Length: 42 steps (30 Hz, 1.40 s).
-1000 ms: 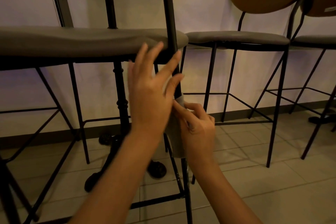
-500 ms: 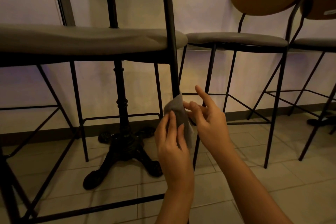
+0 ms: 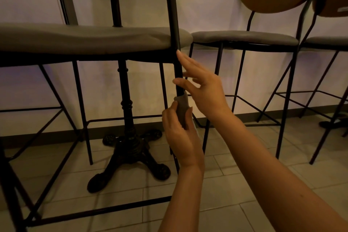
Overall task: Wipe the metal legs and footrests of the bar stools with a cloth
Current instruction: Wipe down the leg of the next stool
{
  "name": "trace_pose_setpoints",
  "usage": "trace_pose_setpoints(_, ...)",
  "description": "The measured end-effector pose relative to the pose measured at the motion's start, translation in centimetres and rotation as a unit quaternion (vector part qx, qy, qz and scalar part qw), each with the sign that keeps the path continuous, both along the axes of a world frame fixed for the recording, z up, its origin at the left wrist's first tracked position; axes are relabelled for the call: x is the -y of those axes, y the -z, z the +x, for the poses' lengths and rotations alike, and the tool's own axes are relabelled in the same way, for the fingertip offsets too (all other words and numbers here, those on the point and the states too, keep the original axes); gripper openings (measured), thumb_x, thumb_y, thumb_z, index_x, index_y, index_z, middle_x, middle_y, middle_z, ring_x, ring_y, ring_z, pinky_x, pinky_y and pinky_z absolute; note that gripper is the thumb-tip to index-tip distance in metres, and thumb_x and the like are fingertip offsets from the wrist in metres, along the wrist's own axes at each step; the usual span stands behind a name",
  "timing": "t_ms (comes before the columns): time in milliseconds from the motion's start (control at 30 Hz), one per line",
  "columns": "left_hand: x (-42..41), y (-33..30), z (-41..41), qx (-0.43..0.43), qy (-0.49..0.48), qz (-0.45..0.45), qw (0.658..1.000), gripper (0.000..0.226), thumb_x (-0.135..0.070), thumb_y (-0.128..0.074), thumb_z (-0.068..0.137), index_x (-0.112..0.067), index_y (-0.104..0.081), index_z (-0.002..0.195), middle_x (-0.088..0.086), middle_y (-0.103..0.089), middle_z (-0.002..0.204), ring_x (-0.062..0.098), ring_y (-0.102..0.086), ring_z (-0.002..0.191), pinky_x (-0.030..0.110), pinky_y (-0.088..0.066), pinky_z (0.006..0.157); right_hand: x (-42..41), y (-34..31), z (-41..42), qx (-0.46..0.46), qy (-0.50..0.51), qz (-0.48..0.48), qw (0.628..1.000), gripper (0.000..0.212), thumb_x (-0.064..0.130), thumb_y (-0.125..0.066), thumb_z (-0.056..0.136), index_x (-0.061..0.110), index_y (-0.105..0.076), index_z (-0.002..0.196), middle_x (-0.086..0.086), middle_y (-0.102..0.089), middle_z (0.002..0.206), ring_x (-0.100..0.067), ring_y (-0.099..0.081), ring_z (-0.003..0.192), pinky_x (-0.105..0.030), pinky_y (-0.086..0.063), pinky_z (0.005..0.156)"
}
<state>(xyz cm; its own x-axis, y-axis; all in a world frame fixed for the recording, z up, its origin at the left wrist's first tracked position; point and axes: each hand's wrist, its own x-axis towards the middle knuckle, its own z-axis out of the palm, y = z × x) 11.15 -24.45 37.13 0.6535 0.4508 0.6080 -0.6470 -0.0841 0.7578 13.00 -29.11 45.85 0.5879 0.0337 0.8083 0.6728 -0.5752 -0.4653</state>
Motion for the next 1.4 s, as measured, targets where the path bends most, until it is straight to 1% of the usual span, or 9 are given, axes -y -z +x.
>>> trace_pose_setpoints(167, 0.0, 0.7, 0.1, 0.03, 0.009, 0.017, 0.999, 0.041, -0.013, -0.06, 0.088, -0.011, -0.048, 0.128, 0.001, -0.053, 0.117, 0.003, -0.05, 0.111, 0.015, -0.043, 0.094, 0.3, 0.1, 1.2, 0.057, 0.035, -0.083, 0.994, 0.065, 0.014, -0.065, 0.083, 0.023, -0.03, 0.138, -0.008, -0.052, 0.133, -0.003, -0.054, 0.102, -0.005, -0.035, 0.092)
trace_pose_setpoints(267, 0.2, 1.0, 0.3, 0.045, 0.004, 0.038, 0.998, 0.05, -0.008, -0.06, 0.088, -0.011, -0.042, 0.134, 0.006, -0.051, 0.122, 0.009, -0.05, 0.114, 0.021, -0.043, 0.097, 0.6, 0.1, 1.4, 0.072, 0.044, -0.103, 0.991, 0.067, 0.017, -0.065, 0.083, 0.02, -0.028, 0.139, -0.009, -0.054, 0.131, -0.017, -0.055, 0.113, -0.01, -0.029, 0.096)
trace_pose_setpoints(400, 0.2, 1.0, 0.8, 0.023, 0.087, -0.034, 0.995, 0.04, 0.001, -0.054, 0.091, -0.009, -0.048, 0.129, -0.01, -0.051, 0.115, -0.006, -0.049, 0.11, 0.005, -0.041, 0.085, 0.6, 0.1, 1.5, 0.076, 0.045, -0.104, 0.991, 0.067, 0.018, -0.064, 0.083, 0.018, -0.03, 0.139, -0.009, -0.053, 0.132, -0.021, -0.053, 0.118, -0.014, -0.029, 0.097)
trace_pose_setpoints(500, 0.1, 1.2, 0.8, 0.031, 0.08, -0.034, 0.996, 0.035, -0.01, -0.052, 0.093, -0.008, -0.051, 0.128, -0.004, -0.054, 0.114, 0.0, -0.053, 0.108, 0.008, -0.043, 0.085, 0.6, 0.3, 1.6, 0.075, 0.038, -0.101, 0.991, 0.065, 0.018, -0.064, 0.084, 0.017, -0.031, 0.14, -0.009, -0.052, 0.133, -0.021, -0.051, 0.12, -0.015, -0.03, 0.098)
trace_pose_setpoints(733, -0.2, 1.3, 0.2, -0.005, 0.137, -0.097, 0.986, 0.034, -0.002, -0.046, 0.095, -0.031, -0.049, 0.114, -0.037, -0.057, 0.096, -0.012, -0.055, 0.097, 0.003, -0.042, 0.077, 0.6, 0.6, 1.7, 0.082, 0.03, -0.094, 0.992, 0.064, 0.021, -0.063, 0.084, 0.014, -0.033, 0.14, -0.009, -0.052, 0.133, -0.018, -0.05, 0.119, -0.008, -0.026, 0.099)
trace_pose_setpoints(933, -0.5, 1.4, 0.1, -0.018, 0.185, -0.145, 0.972, 0.027, -0.008, -0.045, 0.096, -0.025, -0.057, 0.113, -0.025, -0.064, 0.096, -0.003, -0.059, 0.098, 0.007, -0.045, 0.076, 0.7, 0.6, 1.9, 0.091, 0.035, -0.104, 0.99, 0.064, 0.03, -0.058, 0.083, 0.015, -0.03, 0.14, -0.007, -0.051, 0.133, 0.002, -0.034, 0.12, 0.004, -0.02, 0.095)
trace_pose_setpoints(1100, -0.6, 1.3, 0.4, -0.015, 0.179, -0.118, 0.977, 0.026, -0.012, -0.044, 0.097, -0.019, -0.058, 0.117, -0.009, -0.067, 0.103, 0.003, -0.06, 0.101, 0.011, -0.047, 0.078, 0.7, 0.8, 1.9, 0.096, 0.041, -0.1, 0.989, 0.065, 0.021, -0.063, 0.085, 0.021, -0.024, 0.137, -0.009, -0.052, 0.132, -0.012, -0.042, 0.122, 0.002, -0.02, 0.096)
trace_pose_setpoints(1233, -0.8, 2.7, 0.7, 0.013, 0.109, 0.012, 0.994, 0.039, -0.014, -0.047, 0.094, -0.015, -0.046, 0.134, 0.0, -0.054, 0.126, 0.007, -0.051, 0.117, 0.02, -0.045, 0.096, 0.5, 0.9, 1.8, 0.091, 0.044, -0.095, 0.99, 0.065, 0.019, -0.062, 0.085, 0.024, -0.023, 0.136, -0.009, -0.052, 0.132, -0.016, -0.047, 0.12, -0.007, -0.022, 0.098)
trace_pose_setpoints(1400, -1.0, 5.0, 0.5, 0.027, 0.034, 0.097, 0.994, 0.048, -0.025, -0.045, 0.092, -0.008, -0.037, 0.136, 0.011, -0.052, 0.128, 0.007, -0.047, 0.118, 0.013, -0.037, 0.1, 0.7, 1.4, 1.7, 0.088, 0.048, -0.097, 0.99, 0.064, 0.019, -0.062, 0.085, 0.02, -0.028, 0.139, -0.007, -0.051, 0.134, 0.001, -0.036, 0.118, 0.004, -0.021, 0.095)
